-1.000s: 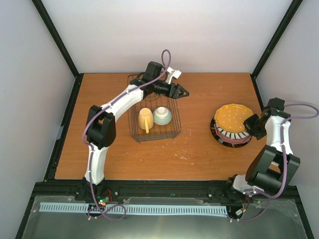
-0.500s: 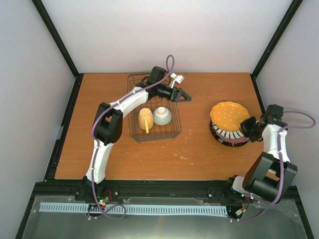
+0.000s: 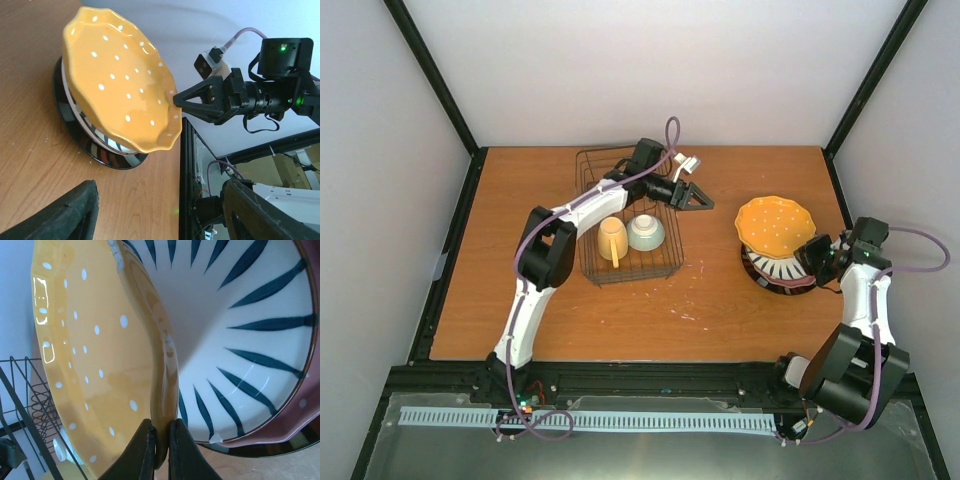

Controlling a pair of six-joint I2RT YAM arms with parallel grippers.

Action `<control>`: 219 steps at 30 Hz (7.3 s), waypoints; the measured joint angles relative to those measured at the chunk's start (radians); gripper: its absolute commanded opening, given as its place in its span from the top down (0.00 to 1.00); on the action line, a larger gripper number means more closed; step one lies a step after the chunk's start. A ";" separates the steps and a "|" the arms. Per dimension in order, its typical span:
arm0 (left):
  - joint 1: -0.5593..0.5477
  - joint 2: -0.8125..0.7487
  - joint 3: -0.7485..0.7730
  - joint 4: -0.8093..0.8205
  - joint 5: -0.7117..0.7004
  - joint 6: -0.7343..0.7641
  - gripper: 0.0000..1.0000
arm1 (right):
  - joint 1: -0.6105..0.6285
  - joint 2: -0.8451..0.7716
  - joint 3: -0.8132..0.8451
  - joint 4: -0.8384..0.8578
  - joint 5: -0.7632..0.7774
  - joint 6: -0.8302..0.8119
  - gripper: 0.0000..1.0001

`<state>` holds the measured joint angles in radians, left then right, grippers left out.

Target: Load the mixed dishes into the dish rack

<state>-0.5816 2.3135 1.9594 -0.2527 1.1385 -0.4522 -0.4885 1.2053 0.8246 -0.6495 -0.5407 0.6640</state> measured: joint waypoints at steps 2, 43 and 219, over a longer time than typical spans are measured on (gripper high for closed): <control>-0.006 0.009 0.004 0.018 0.011 -0.013 0.27 | 0.000 -0.009 -0.018 0.011 -0.017 0.011 0.97; -0.119 0.224 0.232 0.200 0.069 -0.309 0.99 | 0.111 -0.159 -0.069 0.117 -0.163 0.087 0.97; 0.093 -0.126 0.261 -0.993 -1.696 -0.150 0.00 | 0.461 0.516 0.407 0.250 0.375 -0.356 0.52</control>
<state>-0.4889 2.1876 2.2204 -1.2457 -0.5571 -0.6018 -0.0273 1.7210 1.2312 -0.3996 -0.1658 0.3084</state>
